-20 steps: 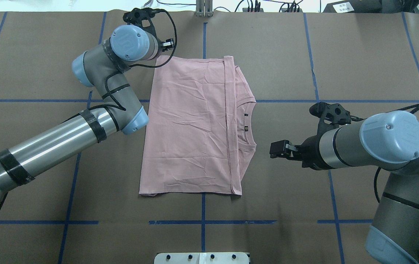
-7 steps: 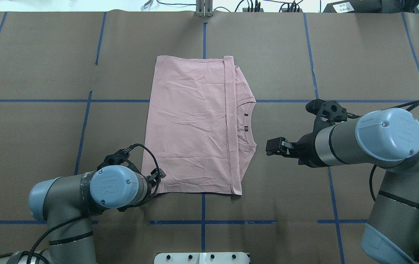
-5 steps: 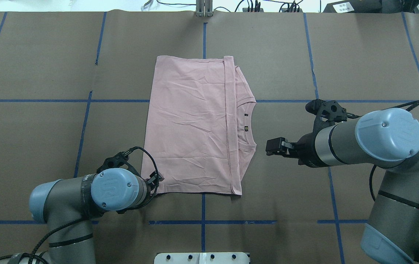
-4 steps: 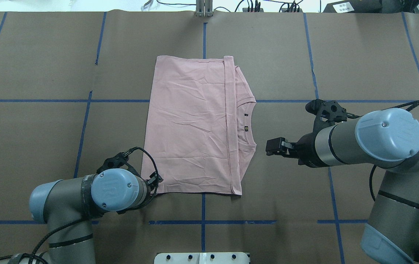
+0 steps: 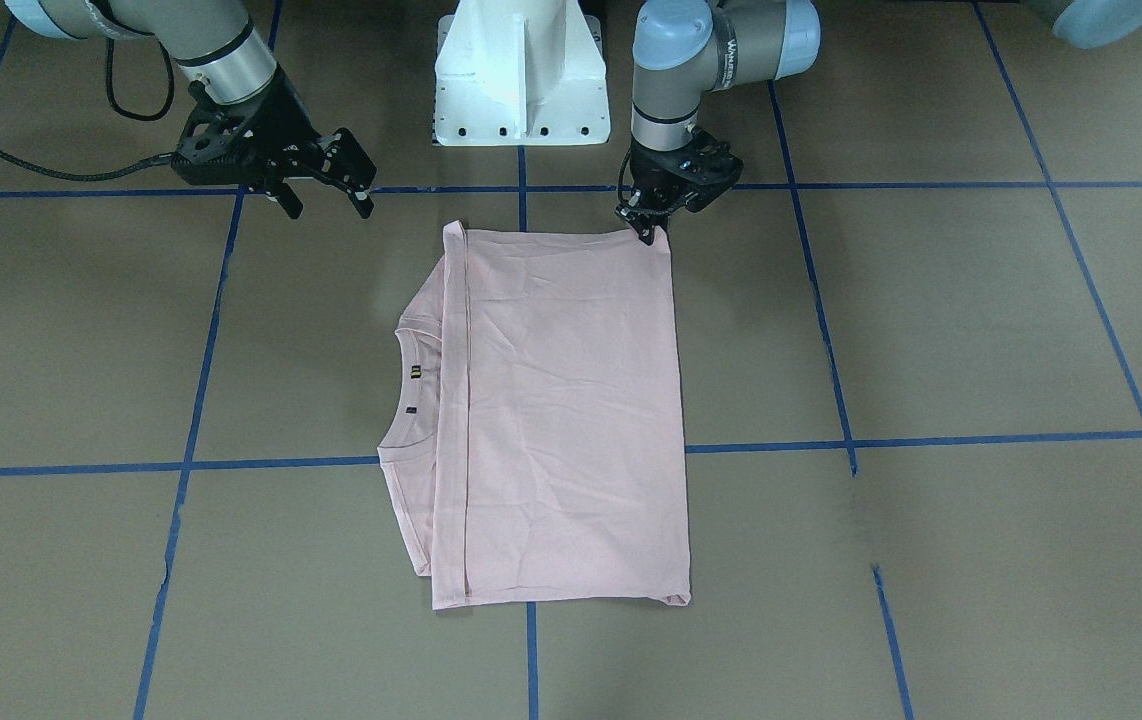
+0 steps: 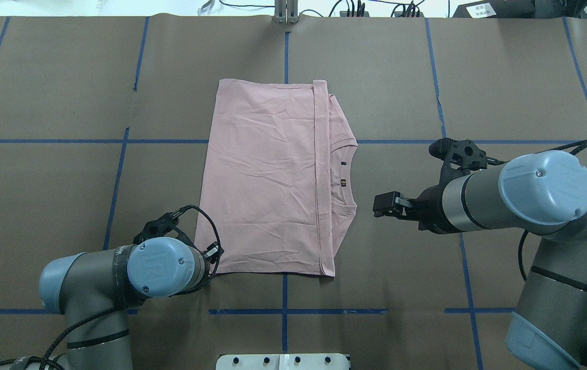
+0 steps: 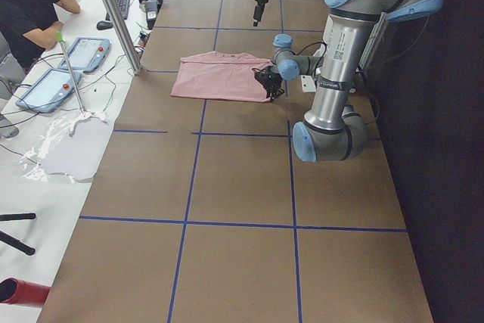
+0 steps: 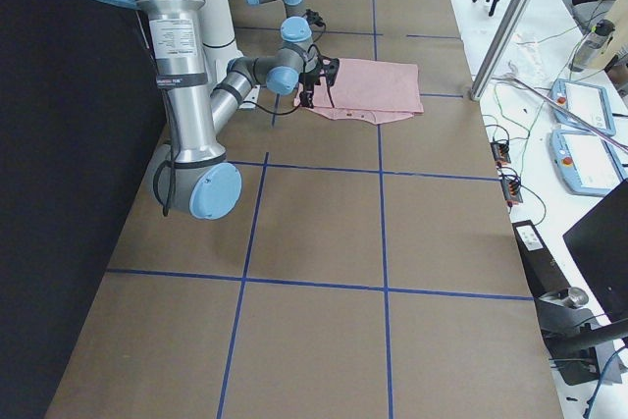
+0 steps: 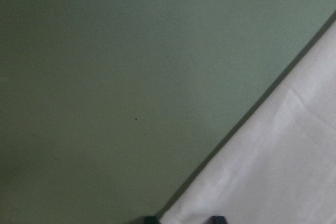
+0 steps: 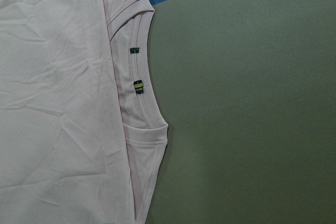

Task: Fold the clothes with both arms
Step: 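Move the right gripper to the shirt's near corner beside the left gripper and grasp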

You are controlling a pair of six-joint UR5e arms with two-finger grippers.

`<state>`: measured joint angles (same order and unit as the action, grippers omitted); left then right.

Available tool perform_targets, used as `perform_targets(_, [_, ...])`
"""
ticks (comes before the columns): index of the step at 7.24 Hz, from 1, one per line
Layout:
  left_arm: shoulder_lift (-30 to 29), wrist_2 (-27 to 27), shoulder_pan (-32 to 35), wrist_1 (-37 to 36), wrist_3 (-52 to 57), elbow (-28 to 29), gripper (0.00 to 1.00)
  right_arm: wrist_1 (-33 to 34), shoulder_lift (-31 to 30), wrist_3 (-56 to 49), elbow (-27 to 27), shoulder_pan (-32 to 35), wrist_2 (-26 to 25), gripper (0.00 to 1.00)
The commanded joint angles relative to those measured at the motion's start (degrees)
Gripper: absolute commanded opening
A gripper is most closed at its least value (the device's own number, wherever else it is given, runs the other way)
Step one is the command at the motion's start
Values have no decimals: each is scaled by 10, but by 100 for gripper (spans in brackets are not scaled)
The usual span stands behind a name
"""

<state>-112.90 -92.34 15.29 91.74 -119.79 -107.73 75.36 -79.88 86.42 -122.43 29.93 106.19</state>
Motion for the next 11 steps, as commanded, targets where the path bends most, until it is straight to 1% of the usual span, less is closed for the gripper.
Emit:
perform_targets(1, [-5,7,-1,-1,3,-3,0,0,1,0,0,0,0,100])
perform_targets(2, [0,5,0,-2,5,-26,0,0,0,0,0,0,0,100])
perform_targets(4, [-4,3,-1,-52,10,-76,0,1,3,8,0,-3,3,100])
perform_targets(5, [-1,3,-1,-54,15,-79,0,2,7,46,13,-9,3,100])
perform_targets(6, [-2,3,-1,-54,28,-78,0,2,17,105,30,-32,3,100])
perform_targets(7, [-3,3,-1,-54,28,-78,0,3,51,189,69,-61,-5,100])
perform_targets(8, [-5,3,-1,-53,29,-79,0,7,77,245,90,-86,-26,100])
perform_targets(9, [-6,3,-2,-54,30,-79,0,60,109,258,106,-111,-53,100])
perform_targets(10, [-7,3,-2,-53,30,-78,0,91,147,279,132,-125,-76,100])
perform_targets(11, [-7,3,-3,-53,32,-79,0,88,169,292,156,-131,-78,100])
